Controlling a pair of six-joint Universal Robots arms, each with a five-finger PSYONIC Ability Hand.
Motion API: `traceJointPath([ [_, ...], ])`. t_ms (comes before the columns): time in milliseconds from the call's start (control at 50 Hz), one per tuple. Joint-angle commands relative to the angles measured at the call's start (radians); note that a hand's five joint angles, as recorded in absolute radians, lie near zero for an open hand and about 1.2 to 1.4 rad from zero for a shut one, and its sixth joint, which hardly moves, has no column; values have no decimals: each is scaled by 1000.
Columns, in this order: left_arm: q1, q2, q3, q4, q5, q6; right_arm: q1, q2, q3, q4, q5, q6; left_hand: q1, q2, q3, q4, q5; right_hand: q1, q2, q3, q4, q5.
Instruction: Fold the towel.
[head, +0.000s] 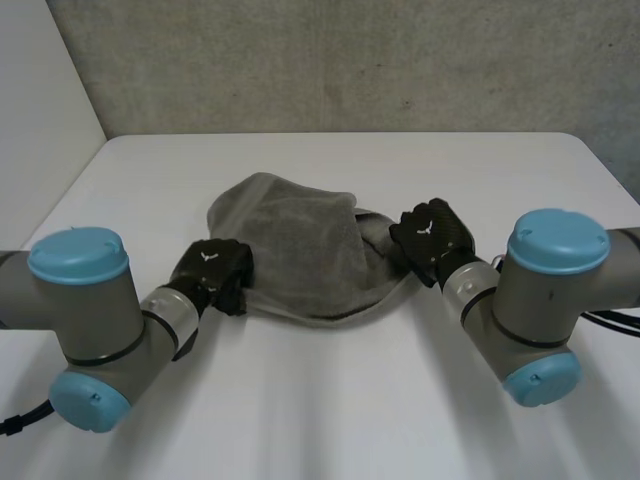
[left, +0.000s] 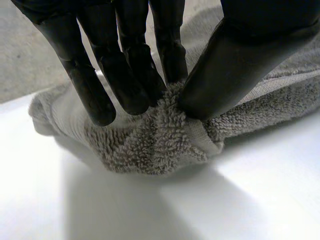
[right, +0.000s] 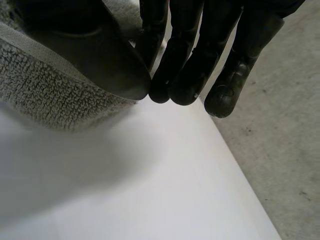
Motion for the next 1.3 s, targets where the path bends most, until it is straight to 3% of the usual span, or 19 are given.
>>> traceJointPath([
  [20, 38, 153, 30, -45, 4, -68, -4, -126, -31, 120, -12, 77, 119, 70, 71, 42, 110, 74, 66, 51, 53, 49],
  [120, 93, 344, 75, -92, 18, -122, -37, -316, -127, 354, -65, 202, 119, 70, 71, 42, 110, 74, 66, 51, 53, 49],
  [240, 98, 509, 170, -108, 32, -169, -80, -474, -245, 479, -148, 371, 119, 70, 71, 42, 110, 74, 66, 51, 53, 49],
  [280, 104, 572, 261, -122, 62, -186, -86, -488, -277, 487, -156, 400, 119, 70, 71, 42, 110, 74, 66, 51, 53, 49],
  [420, 133, 545, 342, -178, 91, -185, -84, -468, -379, 545, -165, 419, 119, 70, 71, 42, 110, 74, 66, 51, 53, 49],
  [520, 156, 407, 334, -220, 91, -174, -66, -341, -406, 576, -171, 388, 119, 70, 71, 42, 110, 74, 66, 51, 53, 49],
  [560, 167, 370, 320, -240, 91, -174, -40, -251, -393, 576, -158, 323, 119, 70, 71, 42, 110, -594, -602, -617, -614, -618],
  [580, 179, 335, 284, -266, 91, -171, -40, -250, -393, 576, -158, 322, 119, 70, 71, 42, 110, -598, -606, -620, -618, -622],
  [660, 219, 295, 166, -280, 93, -159, 44, -90, -379, 565, -147, 194, 119, 70, 71, 42, 110, -1142, -1150, -1165, -1162, -1166],
  [760, 272, 282, 2, -249, 134, -94, 72, 76, -406, 565, -113, 164, 119, 70, 71, 42, 110, -1148, -1156, -1171, -1168, -1173],
  [940, 355, 314, -223, -211, 243, 47, 126, 167, -474, 563, -108, 183, 119, 70, 71, 42, 110, -1148, -1156, -1171, -1168, -1173],
  [1120, 406, 337, -321, -174, 260, 93, 193, 283, -654, 560, -92, 363, 119, 70, 71, 42, 110, -1141, -1149, -1164, -1161, -1166],
  [1260, 421, 360, -329, -149, 262, 93, 221, 422, -824, 560, 11, 376, 119, 70, 71, 42, 110, -950, -958, -973, -970, -975],
  [1300, 426, 368, -330, -148, 262, 93, 223, 486, -900, 568, 42, 374, 119, 70, 71, 42, 110, -754, -762, -777, -775, -779],
])
